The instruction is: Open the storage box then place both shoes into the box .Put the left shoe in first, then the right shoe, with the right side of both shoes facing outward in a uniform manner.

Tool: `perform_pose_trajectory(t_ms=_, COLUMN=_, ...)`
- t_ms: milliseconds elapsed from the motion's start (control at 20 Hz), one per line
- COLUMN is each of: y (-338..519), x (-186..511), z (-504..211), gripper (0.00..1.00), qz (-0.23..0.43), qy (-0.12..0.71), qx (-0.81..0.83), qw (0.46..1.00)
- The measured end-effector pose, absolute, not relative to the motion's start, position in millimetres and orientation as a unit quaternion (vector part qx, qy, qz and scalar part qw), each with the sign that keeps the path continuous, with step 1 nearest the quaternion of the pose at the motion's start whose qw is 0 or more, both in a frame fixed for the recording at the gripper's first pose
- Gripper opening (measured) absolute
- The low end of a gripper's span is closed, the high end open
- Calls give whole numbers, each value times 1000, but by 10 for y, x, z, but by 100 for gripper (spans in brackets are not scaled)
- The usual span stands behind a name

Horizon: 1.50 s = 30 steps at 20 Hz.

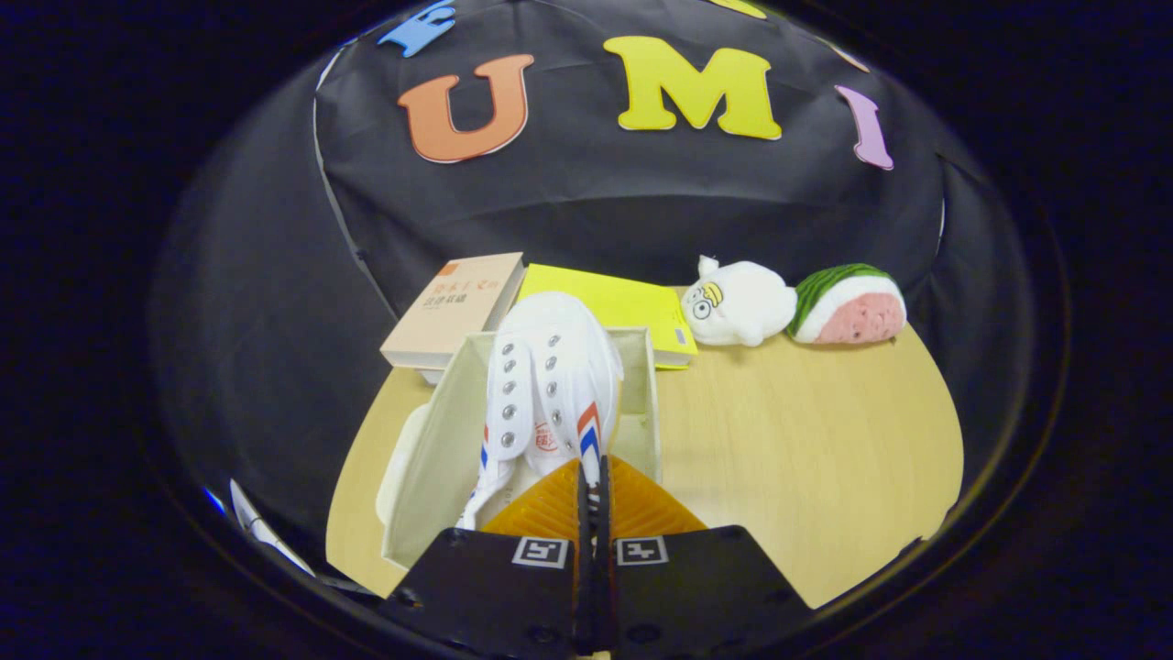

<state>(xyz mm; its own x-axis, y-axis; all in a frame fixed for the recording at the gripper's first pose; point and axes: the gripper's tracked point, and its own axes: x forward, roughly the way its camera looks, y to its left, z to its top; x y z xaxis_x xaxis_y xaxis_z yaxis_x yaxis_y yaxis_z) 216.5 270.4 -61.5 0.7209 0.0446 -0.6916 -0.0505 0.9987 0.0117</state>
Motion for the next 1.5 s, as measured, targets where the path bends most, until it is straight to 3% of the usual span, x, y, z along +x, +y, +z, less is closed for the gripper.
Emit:
perform_pose_trajectory(t_ms=150, y=2670, x=2213, z=-821, gripper=5, qz=-5, qy=377, qx=-13, qw=926)
perform_pose_trajectory(t_ms=550, y=2684, x=2226, z=-919, gripper=7, qz=-6, qy=375, qx=-27, qw=927)
perform_pose_trajectory(t_ms=650, y=2789, x=2216, z=-912, gripper=15, qz=28, qy=372, qx=-22, qw=928)
perform_pose_trajectory(t_ms=700, y=2753, x=2200, z=-832, gripper=29, qz=20, qy=360, qx=-26, qw=932)
perform_pose_trajectory(t_ms=750, y=2703, x=2171, z=-773, gripper=34, qz=12, qy=347, qx=-29, qw=938)
perform_pose_trajectory(t_ms=800, y=2688, x=2150, z=-685, gripper=50, qz=11, qy=338, qx=-34, qw=941)
perform_pose_trajectory(t_ms=1000, y=2680, x=1945, z=-407, gripper=71, qz=19, qy=298, qx=-65, qw=952)
perform_pose_trajectory(t_ms=1200, y=2542, x=1747, z=-169, gripper=79, qz=6, qy=250, qx=-81, qw=965)
perform_pose_trajectory(t_ms=1350, y=2403, x=1556, z=-37, gripper=79, qz=-1, qy=229, qx=-96, qw=969)
perform_pose_trajectory(t_ms=1500, y=2262, x=1392, z=32, gripper=97, qz=-4, qy=212, qx=-97, qw=972)
